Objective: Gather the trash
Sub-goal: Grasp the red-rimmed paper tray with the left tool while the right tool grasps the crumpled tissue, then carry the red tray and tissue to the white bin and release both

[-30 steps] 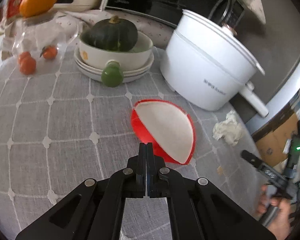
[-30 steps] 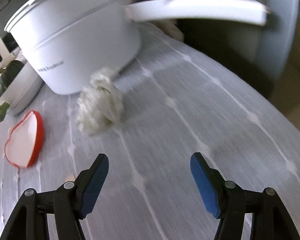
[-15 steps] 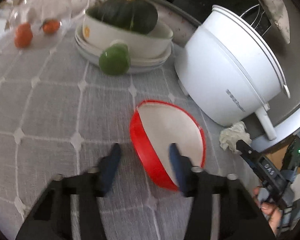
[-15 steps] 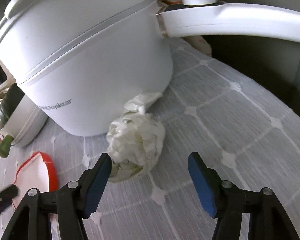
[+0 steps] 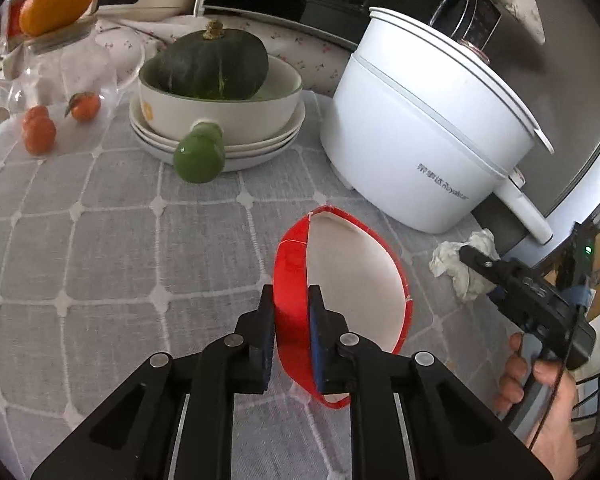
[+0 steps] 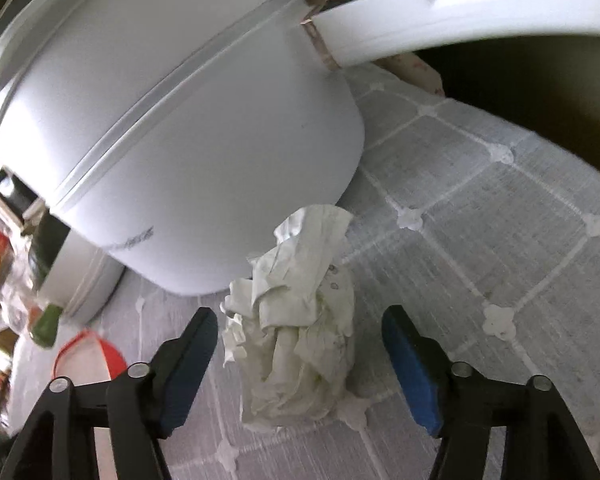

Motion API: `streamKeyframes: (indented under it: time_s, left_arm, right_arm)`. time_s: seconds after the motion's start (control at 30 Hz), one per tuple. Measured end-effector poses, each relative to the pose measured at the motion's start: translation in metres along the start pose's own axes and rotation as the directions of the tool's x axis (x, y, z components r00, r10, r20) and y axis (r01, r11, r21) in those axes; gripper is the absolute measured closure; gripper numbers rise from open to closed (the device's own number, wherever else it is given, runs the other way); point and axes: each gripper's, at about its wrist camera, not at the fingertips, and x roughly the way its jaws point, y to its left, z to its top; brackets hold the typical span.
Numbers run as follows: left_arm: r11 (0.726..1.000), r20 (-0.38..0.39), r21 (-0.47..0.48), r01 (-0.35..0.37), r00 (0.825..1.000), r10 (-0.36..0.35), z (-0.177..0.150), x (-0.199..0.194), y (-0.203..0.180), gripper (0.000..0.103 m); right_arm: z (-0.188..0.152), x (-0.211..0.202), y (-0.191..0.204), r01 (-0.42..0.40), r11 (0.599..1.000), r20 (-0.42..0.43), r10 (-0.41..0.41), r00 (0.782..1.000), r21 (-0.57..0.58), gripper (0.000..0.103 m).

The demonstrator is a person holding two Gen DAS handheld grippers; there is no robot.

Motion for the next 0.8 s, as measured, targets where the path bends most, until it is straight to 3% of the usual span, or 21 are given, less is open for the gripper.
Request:
streamKeyframes:
  time_s: [0.07,0.17,0.43,0.8]
  left_arm:
    - [1.000,-0.007,0.001,-0.005,1.000,0.005,-0.004,-0.005,0.002,0.088]
    - [1.000,-0.013,0.003,-0.004,1.000,0.004,-0.009,-0.015,0.003,0.088]
    - [0.999,-0.008,0.035,0.027,1.000,-0.027,-0.029,-0.062,-0.015,0.088]
    - [0.992,-0.003,0.089,0.091,0.996,-0.091,-0.087,-0.139,-0.049,0.088]
  right_arm:
    - [-0.001,0.004,-0.002,0.005,1.000,-0.021,-0.005,1.000,0.006,0.064]
    - [-0.007,-0.005,0.000,-0.019,1.000,-0.018,0.019,1.000,0.010,0.071]
    - [-0.032,-0.077,0.004,0.023,0.999,-0.011,-0.023,1.000,-0.045,0.072]
    - [-0.099,-0.208,0.005,0.111,0.991,-0.008,-0.111,0.994,-0.073,0.072]
